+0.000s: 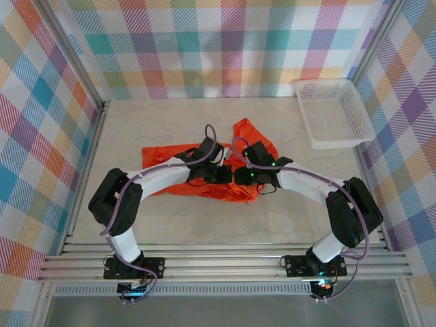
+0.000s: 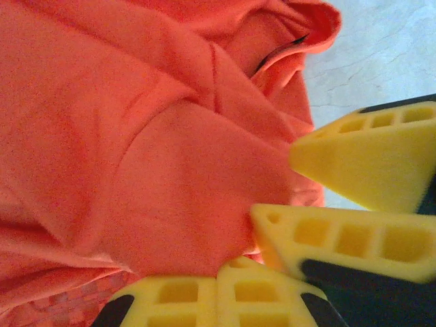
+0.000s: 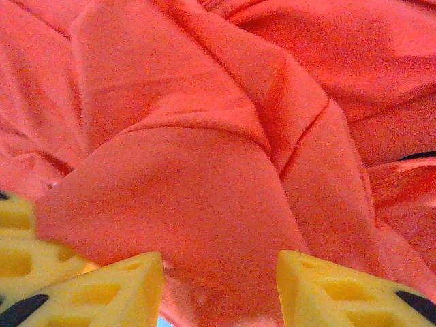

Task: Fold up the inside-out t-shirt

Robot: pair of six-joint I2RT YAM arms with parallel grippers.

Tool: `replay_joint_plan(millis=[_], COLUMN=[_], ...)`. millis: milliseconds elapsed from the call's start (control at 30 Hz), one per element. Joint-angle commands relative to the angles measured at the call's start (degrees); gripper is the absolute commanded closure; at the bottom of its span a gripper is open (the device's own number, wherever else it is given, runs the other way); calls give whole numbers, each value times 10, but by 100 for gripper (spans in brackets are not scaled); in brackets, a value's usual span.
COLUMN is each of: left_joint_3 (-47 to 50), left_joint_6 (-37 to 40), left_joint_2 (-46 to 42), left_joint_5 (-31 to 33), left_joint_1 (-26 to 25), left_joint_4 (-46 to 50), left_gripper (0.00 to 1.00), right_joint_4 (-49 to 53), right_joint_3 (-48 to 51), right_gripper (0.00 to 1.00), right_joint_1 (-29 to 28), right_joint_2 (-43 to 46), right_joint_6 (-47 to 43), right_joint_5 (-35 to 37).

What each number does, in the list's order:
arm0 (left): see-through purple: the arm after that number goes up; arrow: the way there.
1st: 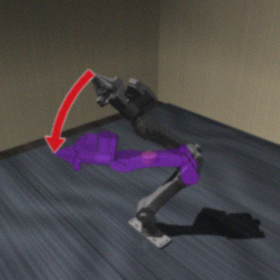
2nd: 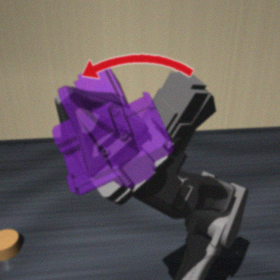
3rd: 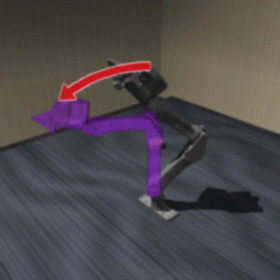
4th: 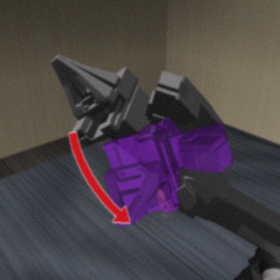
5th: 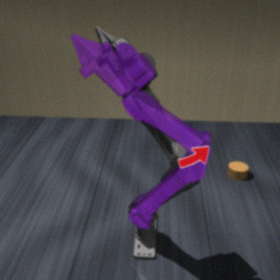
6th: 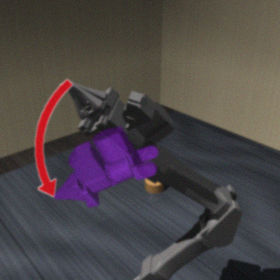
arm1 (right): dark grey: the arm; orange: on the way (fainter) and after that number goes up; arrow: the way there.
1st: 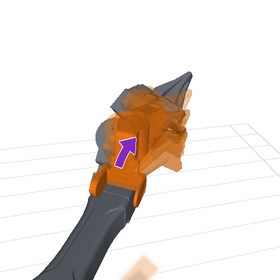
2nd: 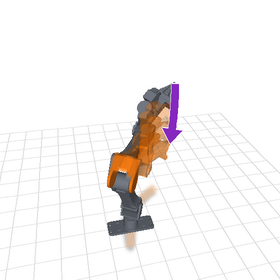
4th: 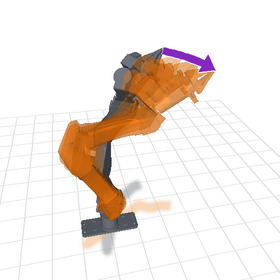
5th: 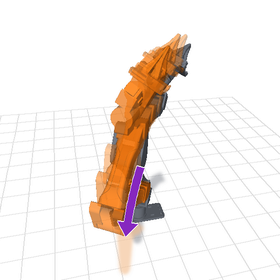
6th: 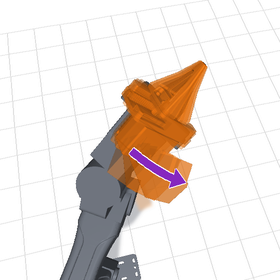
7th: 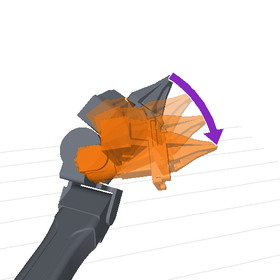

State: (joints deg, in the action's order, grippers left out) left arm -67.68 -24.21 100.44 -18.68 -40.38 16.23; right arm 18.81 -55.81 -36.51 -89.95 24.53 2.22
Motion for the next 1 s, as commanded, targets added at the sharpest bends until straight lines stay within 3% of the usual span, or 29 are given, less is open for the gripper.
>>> replay_joint_plan(millis=[0, 167, 367, 467, 667, 733, 767, 833, 867, 967], left_joint_3=[-20, -31, -53, -59, -60, -62, -63, -64, -63, -51], left_joint_6=[3, -2, -5, -7, -11, -12, -13, -11, -9, -2], left_joint_2=[-5, 7, 25, 27, 20, 16, 16, 12, 11, 5], left_joint_5=[-21, -25, -32, -34, -32, -31, -30, -27, -24, -17], left_joint_1=[0, 4, 4, 4, 4, 4, 5, 4, 4, 5], left_joint_4=[-8, -8, -8, 12, 16, 19, 20, 24, 27, 23], left_gripper=[100, 100, 100, 100, 100, 100, 100, 100, 98, 58], right_joint_4=[-20, 8, 4, -8, -33, -35, -37, -36, -29, -21], right_joint_3=[14, 46, 84, 93, 71, 50, 42, 27, 19, 10], right_gripper=[50, 46, 36, 35, 40, 46, 54, 88, 100, 100], right_joint_1=[-3, -1, -1, 0, 1, 3, 5, 17, 27, 68], right_joint_2=[13, 84, 139, 132, 70, 44, 32, 21, 22, 48], right_joint_6=[-4, -21, -50, -57, -64, -68, -70, -70, -68, -60], right_joint_5=[18, 32, -11, -34, -15, -8, -7, -1, -1, -37])
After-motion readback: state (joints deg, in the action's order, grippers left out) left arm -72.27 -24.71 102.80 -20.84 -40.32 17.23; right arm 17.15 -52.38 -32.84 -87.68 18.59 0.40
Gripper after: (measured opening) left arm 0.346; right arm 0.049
